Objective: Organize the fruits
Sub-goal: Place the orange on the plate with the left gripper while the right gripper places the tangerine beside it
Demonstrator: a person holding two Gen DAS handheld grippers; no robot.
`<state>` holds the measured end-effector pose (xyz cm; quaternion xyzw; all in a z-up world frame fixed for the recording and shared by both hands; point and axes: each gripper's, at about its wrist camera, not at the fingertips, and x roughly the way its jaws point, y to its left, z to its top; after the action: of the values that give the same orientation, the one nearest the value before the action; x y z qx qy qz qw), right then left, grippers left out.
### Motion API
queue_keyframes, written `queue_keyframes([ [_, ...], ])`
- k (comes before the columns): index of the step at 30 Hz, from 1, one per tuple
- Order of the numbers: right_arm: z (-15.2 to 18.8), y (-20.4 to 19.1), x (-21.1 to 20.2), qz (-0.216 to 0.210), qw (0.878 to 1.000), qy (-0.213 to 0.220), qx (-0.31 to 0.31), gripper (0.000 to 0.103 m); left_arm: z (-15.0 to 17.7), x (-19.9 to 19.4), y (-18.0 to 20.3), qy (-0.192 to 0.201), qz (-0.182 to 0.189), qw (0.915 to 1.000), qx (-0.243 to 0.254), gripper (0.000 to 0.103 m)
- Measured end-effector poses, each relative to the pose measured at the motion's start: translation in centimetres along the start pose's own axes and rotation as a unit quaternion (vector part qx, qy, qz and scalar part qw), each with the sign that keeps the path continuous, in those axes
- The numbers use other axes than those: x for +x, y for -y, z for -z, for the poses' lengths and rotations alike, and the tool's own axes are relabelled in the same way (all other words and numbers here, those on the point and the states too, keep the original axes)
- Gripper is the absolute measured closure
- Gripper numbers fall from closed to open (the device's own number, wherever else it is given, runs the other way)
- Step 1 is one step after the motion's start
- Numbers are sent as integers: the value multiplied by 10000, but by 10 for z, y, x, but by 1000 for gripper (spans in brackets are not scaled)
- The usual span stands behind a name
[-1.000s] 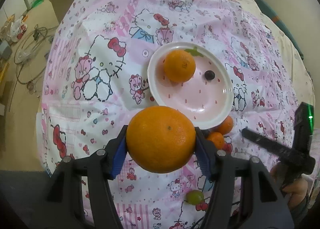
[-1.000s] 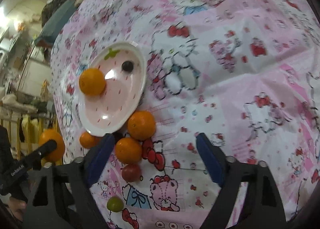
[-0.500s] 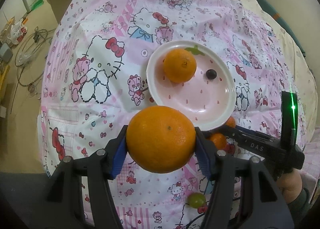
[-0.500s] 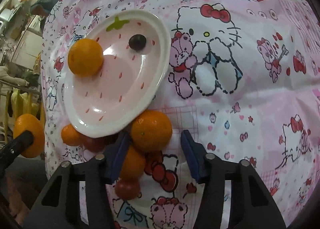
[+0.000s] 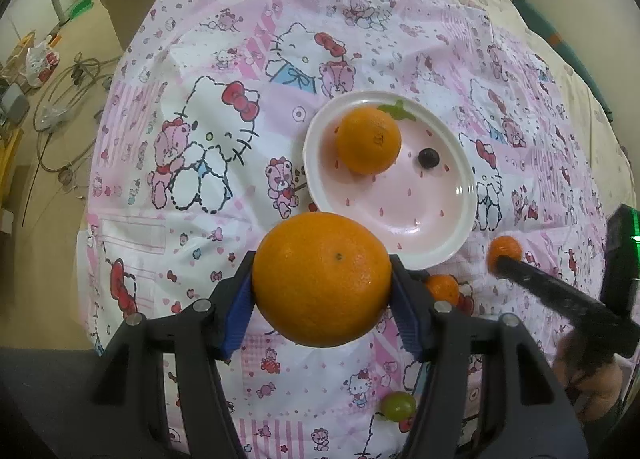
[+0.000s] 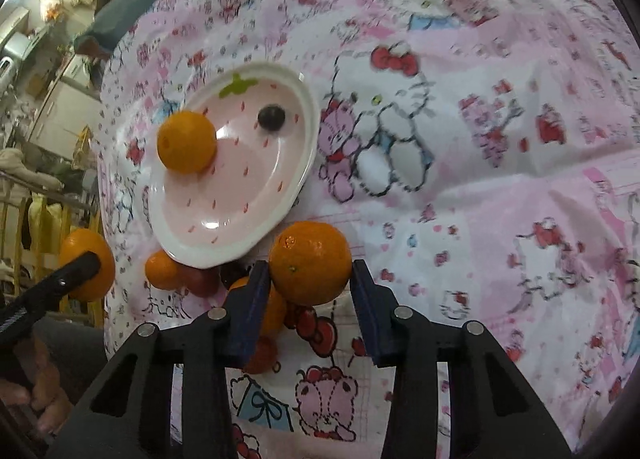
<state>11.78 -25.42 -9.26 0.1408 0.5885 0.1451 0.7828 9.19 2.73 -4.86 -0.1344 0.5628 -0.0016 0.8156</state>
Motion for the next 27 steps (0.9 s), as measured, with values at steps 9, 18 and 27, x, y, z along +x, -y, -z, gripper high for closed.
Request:
queue_keyframes([
  [9,-30,3,-50,-620,9956,693,139,60,-20,-3,15,177,-11,9996,218,46],
  [18,-73,0,-40,-786,9944,701,66,60,-46,53,26,-349,-89,9990,257,46],
  [27,-91,-6,-2,-841,9960,314,-45,60,-60,86,33,-401,-227,9983,359,46],
])
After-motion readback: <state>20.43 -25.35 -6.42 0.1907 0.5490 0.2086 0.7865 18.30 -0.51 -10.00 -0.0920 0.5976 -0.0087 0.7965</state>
